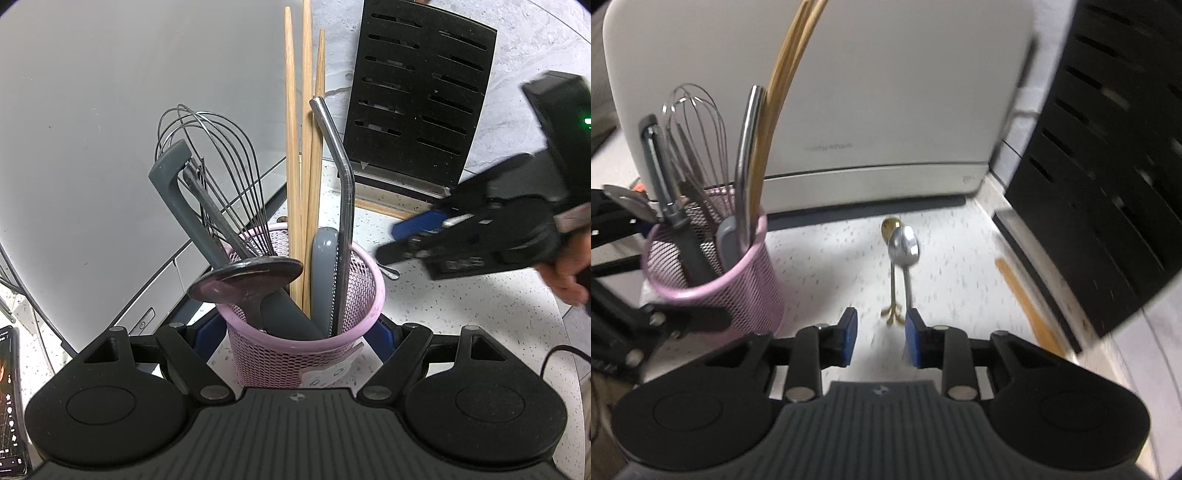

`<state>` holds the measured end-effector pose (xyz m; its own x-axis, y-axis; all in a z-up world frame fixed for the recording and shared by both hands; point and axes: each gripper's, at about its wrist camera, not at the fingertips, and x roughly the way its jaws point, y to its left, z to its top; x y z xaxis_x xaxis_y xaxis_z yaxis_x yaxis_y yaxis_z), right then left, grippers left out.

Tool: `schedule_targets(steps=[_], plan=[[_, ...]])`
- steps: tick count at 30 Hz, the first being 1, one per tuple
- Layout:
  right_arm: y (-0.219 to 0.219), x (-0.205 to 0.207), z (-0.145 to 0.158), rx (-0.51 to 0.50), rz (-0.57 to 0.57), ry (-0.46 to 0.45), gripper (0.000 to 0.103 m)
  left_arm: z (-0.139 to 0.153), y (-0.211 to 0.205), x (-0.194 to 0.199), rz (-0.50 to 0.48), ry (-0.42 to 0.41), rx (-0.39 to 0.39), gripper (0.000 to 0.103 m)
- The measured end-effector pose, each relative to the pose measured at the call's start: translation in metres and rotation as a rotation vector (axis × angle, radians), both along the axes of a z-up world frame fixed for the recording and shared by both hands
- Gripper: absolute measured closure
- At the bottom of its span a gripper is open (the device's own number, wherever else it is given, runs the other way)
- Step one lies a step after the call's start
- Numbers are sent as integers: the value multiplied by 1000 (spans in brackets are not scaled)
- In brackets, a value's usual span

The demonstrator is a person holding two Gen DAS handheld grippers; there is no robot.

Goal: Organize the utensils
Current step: 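Move the right tool to the silver spoon and grasp it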

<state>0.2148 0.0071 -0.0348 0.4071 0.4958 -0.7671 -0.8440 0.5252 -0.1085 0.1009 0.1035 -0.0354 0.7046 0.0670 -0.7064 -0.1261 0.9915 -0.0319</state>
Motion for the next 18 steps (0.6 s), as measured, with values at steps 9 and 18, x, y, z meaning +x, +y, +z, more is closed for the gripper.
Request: schedule_targets(steps=[9,18], plan=[[38,26,-23,18,-3,-45,76,0,1,0,-1,0,-2,11],[56,51,-38,85,-71,-8,74,1,1,1,-2,1,-3,11]])
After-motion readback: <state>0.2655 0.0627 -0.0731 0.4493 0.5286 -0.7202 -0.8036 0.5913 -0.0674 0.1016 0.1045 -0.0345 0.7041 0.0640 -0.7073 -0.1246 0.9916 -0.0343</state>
